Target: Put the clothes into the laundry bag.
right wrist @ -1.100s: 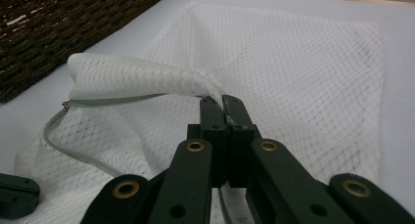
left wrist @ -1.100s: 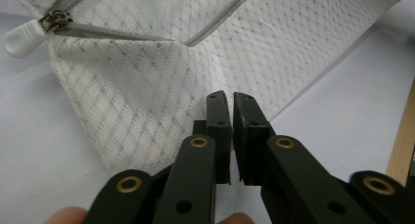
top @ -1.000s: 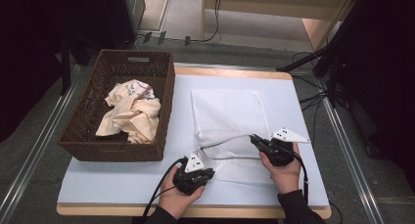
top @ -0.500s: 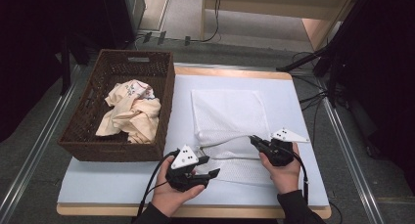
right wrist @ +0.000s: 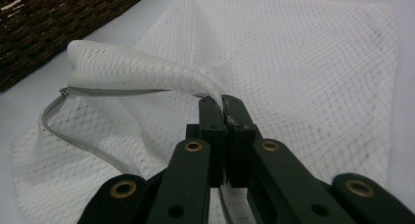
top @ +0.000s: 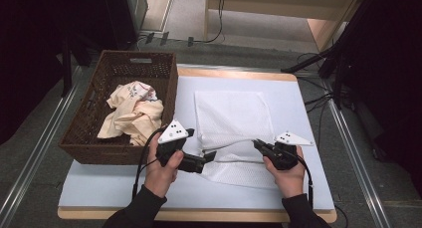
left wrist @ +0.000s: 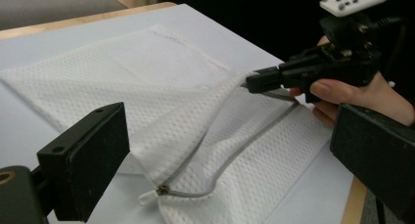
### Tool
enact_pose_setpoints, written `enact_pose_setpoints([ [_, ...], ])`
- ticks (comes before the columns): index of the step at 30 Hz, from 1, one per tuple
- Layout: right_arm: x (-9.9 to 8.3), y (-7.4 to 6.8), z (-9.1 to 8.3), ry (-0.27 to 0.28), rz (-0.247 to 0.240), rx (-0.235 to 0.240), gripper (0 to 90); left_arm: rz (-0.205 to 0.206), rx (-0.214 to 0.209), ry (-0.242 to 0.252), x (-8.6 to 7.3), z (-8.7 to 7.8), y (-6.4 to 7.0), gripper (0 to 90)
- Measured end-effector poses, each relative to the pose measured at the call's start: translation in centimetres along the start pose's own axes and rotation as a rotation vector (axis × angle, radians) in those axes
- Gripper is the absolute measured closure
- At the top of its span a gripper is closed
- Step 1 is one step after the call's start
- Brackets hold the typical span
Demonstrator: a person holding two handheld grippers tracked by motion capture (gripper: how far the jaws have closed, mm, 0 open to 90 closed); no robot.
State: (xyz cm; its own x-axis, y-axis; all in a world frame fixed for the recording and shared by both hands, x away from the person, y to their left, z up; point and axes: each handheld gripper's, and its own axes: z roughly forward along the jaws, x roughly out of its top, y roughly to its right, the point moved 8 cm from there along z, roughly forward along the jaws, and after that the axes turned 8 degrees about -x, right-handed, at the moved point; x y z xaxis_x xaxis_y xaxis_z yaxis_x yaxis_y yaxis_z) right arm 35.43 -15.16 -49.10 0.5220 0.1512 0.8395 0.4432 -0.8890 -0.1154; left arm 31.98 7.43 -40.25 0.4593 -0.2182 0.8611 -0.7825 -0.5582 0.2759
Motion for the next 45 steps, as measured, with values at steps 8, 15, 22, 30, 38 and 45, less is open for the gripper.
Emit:
enact_pose_setpoints([
  [8, 0.0, 0.0, 0.0, 0.0, 0.0, 0.004, 88.8, 0.004, 0.046, 0.005, 1.6, -0.8, -1.8, 0.0],
  [15, 0.0, 0.0, -0.1, 0.003, 0.0, 0.009, 88.6, -0.038, 0.114, 0.042, 2.9, -2.5, -4.9, 0.0],
  [22, -0.1, -0.1, 0.0, -0.001, 0.003, 0.011, 88.7, -0.003, 0.172, 0.058, 4.8, -3.9, -7.2, 0.0],
  [30, -0.1, -0.1, 0.0, -0.001, -0.001, 0.012, 88.7, -0.035, 0.285, 0.04, 5.4, -5.1, -11.8, 0.0],
  [38, -0.2, -0.1, 0.1, -0.006, -0.003, 0.014, 88.6, -0.158, 0.358, -0.02, 4.2, -6.0, -17.8, 0.0],
  [45, -0.3, 0.0, 0.2, -0.008, 0.002, 0.014, 88.6, -0.254, 0.409, -0.084, 2.2, -6.4, -21.7, 0.0],
])
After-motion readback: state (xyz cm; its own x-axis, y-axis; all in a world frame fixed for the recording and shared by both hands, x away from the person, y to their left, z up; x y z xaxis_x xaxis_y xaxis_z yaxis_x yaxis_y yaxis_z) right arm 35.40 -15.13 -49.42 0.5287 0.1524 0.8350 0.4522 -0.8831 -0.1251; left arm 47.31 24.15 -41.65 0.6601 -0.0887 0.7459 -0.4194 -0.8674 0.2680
